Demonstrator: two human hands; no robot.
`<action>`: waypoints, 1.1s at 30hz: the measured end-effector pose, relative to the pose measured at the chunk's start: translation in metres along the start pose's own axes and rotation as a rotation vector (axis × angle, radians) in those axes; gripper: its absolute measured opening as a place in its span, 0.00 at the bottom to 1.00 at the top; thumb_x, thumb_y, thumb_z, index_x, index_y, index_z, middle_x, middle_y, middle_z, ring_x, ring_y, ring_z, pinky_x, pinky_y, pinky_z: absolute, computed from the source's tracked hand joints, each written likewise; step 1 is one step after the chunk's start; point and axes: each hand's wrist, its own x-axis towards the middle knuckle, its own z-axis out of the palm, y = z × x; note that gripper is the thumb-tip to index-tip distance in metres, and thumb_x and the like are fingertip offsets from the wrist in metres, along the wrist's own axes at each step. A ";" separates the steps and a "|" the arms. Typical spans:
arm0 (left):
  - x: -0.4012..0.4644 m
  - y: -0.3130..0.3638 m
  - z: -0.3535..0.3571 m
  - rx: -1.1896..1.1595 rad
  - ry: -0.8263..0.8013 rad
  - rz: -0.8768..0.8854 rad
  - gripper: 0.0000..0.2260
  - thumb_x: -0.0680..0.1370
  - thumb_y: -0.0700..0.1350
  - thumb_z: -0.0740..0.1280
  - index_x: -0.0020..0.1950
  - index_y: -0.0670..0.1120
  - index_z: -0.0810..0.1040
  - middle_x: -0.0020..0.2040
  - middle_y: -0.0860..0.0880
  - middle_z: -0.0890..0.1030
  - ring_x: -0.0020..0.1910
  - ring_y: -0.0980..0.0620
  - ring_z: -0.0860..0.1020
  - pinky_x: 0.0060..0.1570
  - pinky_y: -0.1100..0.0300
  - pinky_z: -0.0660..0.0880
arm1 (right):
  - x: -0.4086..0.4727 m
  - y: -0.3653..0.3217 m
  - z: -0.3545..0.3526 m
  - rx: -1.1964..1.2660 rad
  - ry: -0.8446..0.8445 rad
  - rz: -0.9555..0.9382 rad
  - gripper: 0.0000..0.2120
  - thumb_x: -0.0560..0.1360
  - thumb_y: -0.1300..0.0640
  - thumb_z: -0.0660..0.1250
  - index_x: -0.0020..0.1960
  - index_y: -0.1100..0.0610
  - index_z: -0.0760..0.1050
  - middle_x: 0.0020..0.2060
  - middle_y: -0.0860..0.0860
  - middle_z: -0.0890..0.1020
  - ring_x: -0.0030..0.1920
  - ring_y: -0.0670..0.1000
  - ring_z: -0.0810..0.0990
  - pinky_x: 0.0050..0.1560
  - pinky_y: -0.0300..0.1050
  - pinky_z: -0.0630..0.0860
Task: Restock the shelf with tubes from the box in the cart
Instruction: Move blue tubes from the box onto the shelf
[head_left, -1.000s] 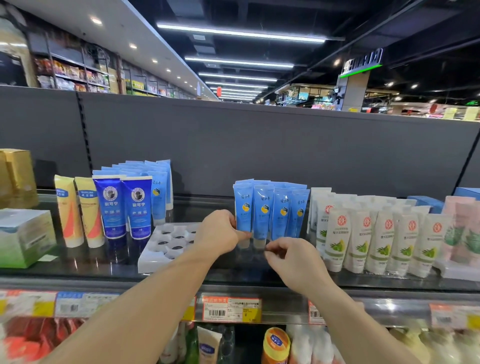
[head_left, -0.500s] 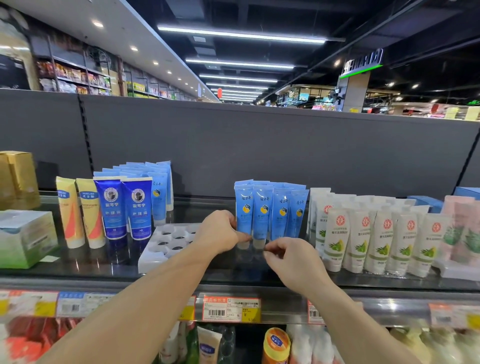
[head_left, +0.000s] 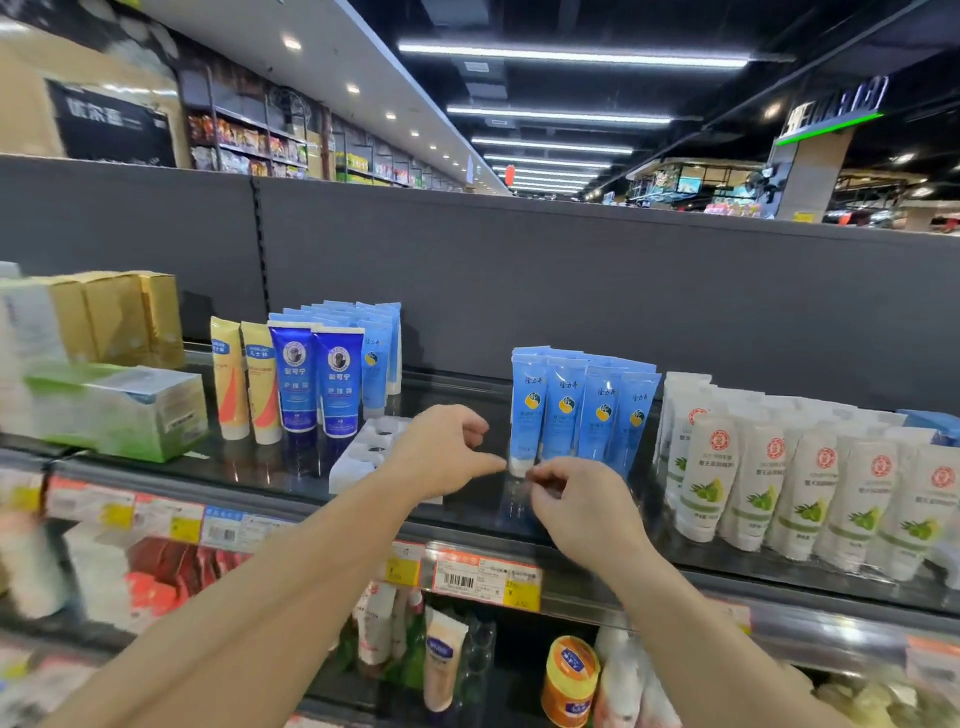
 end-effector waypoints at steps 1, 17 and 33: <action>-0.008 -0.003 -0.004 -0.009 0.024 0.000 0.24 0.73 0.52 0.73 0.66 0.49 0.74 0.61 0.52 0.79 0.58 0.55 0.77 0.59 0.57 0.75 | 0.000 -0.006 0.003 0.004 -0.007 -0.018 0.11 0.77 0.52 0.66 0.58 0.49 0.79 0.51 0.44 0.82 0.51 0.44 0.78 0.53 0.40 0.77; -0.187 -0.160 -0.175 0.139 0.311 -0.269 0.22 0.76 0.57 0.68 0.67 0.49 0.75 0.64 0.52 0.78 0.62 0.51 0.76 0.57 0.59 0.71 | -0.032 -0.225 0.126 0.081 -0.167 -0.232 0.16 0.76 0.48 0.65 0.62 0.51 0.78 0.59 0.48 0.80 0.60 0.50 0.77 0.62 0.48 0.74; -0.410 -0.405 -0.361 0.676 0.275 -0.569 0.30 0.74 0.65 0.62 0.73 0.53 0.67 0.72 0.48 0.70 0.71 0.46 0.67 0.69 0.50 0.65 | -0.143 -0.531 0.361 -0.016 -0.451 -0.518 0.23 0.78 0.40 0.59 0.70 0.48 0.69 0.68 0.51 0.70 0.70 0.57 0.64 0.69 0.54 0.64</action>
